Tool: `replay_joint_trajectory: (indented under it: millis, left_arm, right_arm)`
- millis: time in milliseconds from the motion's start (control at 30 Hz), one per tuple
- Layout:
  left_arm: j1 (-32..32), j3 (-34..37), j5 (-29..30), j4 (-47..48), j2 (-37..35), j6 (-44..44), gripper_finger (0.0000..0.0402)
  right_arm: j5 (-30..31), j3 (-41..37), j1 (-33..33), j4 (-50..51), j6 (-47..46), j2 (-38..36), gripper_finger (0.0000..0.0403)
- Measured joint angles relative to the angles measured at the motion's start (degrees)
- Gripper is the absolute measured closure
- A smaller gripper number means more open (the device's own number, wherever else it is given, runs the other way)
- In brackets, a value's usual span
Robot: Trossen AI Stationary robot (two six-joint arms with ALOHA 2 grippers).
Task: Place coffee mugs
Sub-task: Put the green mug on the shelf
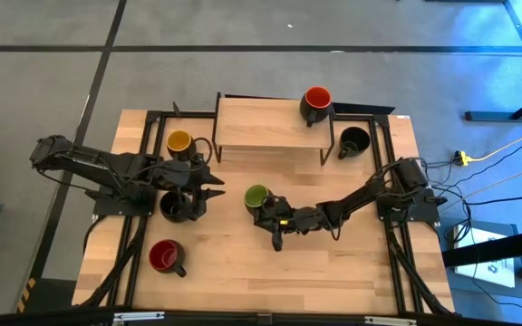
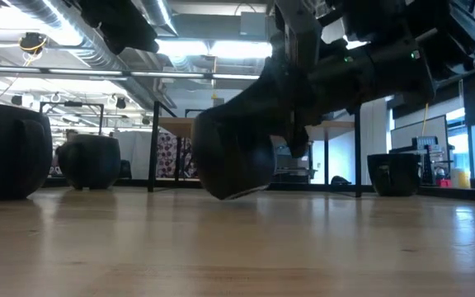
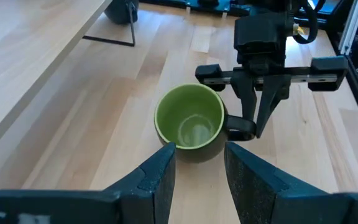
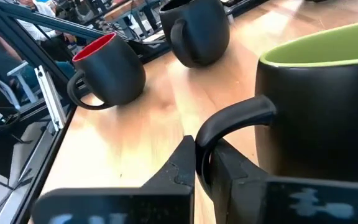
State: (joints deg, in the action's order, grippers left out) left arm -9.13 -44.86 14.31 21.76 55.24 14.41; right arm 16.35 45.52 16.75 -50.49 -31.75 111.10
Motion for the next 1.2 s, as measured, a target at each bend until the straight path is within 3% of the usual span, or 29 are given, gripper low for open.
replay_joint_trajectory:
  millis: [467,633,933,1200]
  left_arm:
    - [0.00,0.00,0.02,-0.02,0.00,-0.02,0.0270]
    - [0.00,0.00,0.04,-0.02,0.00,-0.02,0.0270]
    - [-0.02,0.00,2.11,-0.15,0.00,0.00,0.0270]
    - [-0.02,0.00,4.70,-0.62,-0.01,0.03,0.0270]
  right_arm:
    - [0.94,0.13,0.20,4.45,-0.81,0.25,0.0358]
    - [0.95,1.05,0.11,9.53,-2.27,0.16,0.0326]
    - [1.15,1.38,0.11,28.60,-2.48,-7.57,0.0250]
    - [5.99,1.38,0.06,46.42,-2.29,-16.83,0.0242]
